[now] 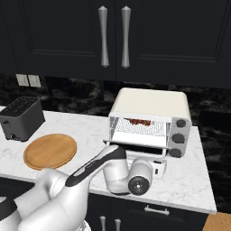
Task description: Pick up the kebab skewer and baguette bread, and place them inside the toaster oven. Close the toaster oven door and start by setting the timer.
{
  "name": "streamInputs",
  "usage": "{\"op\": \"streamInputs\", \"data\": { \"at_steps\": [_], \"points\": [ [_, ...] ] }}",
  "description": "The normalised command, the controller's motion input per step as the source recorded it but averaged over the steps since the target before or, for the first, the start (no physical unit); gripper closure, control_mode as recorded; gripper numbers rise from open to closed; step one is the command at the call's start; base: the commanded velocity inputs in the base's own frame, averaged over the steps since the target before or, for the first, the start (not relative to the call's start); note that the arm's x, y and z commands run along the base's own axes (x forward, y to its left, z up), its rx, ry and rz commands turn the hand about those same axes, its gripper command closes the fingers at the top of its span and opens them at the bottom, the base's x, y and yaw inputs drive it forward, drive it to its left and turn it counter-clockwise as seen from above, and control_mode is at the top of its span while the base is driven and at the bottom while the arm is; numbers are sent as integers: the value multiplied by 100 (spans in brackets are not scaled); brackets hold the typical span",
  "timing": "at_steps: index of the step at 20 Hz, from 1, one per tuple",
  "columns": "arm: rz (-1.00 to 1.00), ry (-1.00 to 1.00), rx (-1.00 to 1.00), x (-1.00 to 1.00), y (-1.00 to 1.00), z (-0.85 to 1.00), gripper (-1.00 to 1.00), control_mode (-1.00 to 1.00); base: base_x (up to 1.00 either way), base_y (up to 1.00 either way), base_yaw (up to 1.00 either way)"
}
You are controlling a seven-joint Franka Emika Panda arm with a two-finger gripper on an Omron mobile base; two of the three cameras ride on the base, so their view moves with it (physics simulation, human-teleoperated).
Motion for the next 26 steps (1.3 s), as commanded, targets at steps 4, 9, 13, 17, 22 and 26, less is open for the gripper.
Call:
{"op": "streamInputs", "data": {
  "at_steps": [4,9,13,17,22,26],
  "points": [
    [0,0,0,39,9,65,-100,-100,0,0,0],
    [0,0,0,43,12,48,-100,-100,0,0,0],
    [0,0,0,45,8,33,-100,-100,0,0,0],
    [0,0,0,44,2,14,-100,-100,0,0,0],
    [0,4,0,43,1,3,-100,-100,0,0,0],
    [0,4,0,39,0,0,-100,-100,0,0,0]
  ]
}}
